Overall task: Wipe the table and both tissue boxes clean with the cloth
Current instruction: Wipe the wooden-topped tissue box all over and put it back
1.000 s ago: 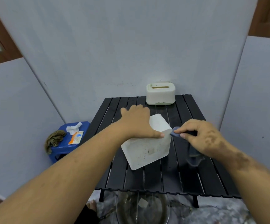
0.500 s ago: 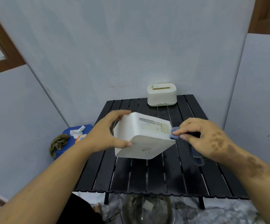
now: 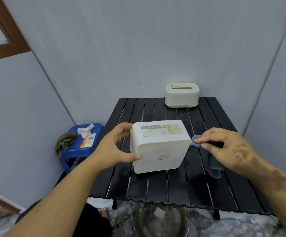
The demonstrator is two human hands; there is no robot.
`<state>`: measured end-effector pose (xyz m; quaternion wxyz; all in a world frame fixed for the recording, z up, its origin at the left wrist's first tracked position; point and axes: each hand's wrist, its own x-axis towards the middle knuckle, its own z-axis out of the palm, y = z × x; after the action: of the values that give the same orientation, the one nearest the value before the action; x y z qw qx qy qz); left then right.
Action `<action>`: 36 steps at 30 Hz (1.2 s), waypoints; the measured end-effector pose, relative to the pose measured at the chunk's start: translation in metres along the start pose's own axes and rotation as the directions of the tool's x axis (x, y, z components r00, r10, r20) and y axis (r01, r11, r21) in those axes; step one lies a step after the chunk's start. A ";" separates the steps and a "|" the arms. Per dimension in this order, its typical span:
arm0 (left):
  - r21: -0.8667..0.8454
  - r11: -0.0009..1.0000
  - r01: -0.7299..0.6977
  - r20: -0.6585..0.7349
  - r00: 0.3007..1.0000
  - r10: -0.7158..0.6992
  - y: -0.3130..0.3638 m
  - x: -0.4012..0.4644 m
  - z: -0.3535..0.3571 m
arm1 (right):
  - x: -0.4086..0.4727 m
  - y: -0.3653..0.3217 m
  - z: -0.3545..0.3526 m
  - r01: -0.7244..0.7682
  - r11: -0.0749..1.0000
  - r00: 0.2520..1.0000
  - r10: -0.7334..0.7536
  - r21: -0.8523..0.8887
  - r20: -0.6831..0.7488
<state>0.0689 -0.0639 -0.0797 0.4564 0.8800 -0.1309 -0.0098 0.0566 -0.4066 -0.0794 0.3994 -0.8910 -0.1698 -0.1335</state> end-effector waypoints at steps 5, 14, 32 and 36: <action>-0.014 1.000 -0.005 0.050 0.999 0.006 -0.003 0.001 0.005 | 0.011 -0.002 0.003 -0.050 0.994 0.992 0.061 0.102 -0.107; -0.013 0.999 -0.040 0.014 0.999 0.040 -0.006 -0.002 0.019 | 0.024 -0.053 0.042 0.428 0.892 0.903 -0.427 -0.143 0.042; -0.011 0.995 -0.097 -0.030 0.995 0.097 -0.008 -0.006 0.029 | 0.044 -0.038 0.022 0.213 0.976 0.976 -0.215 0.052 0.034; -0.006 0.994 -0.112 -0.041 0.993 0.111 -0.010 -0.007 0.031 | 0.051 -0.037 0.024 0.260 0.964 0.963 -0.263 0.064 0.054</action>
<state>0.0598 -0.0814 -0.1063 0.4624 0.8695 -0.1704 0.0332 0.0904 -0.3549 -0.0511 0.3976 -0.8530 -0.3019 -0.1524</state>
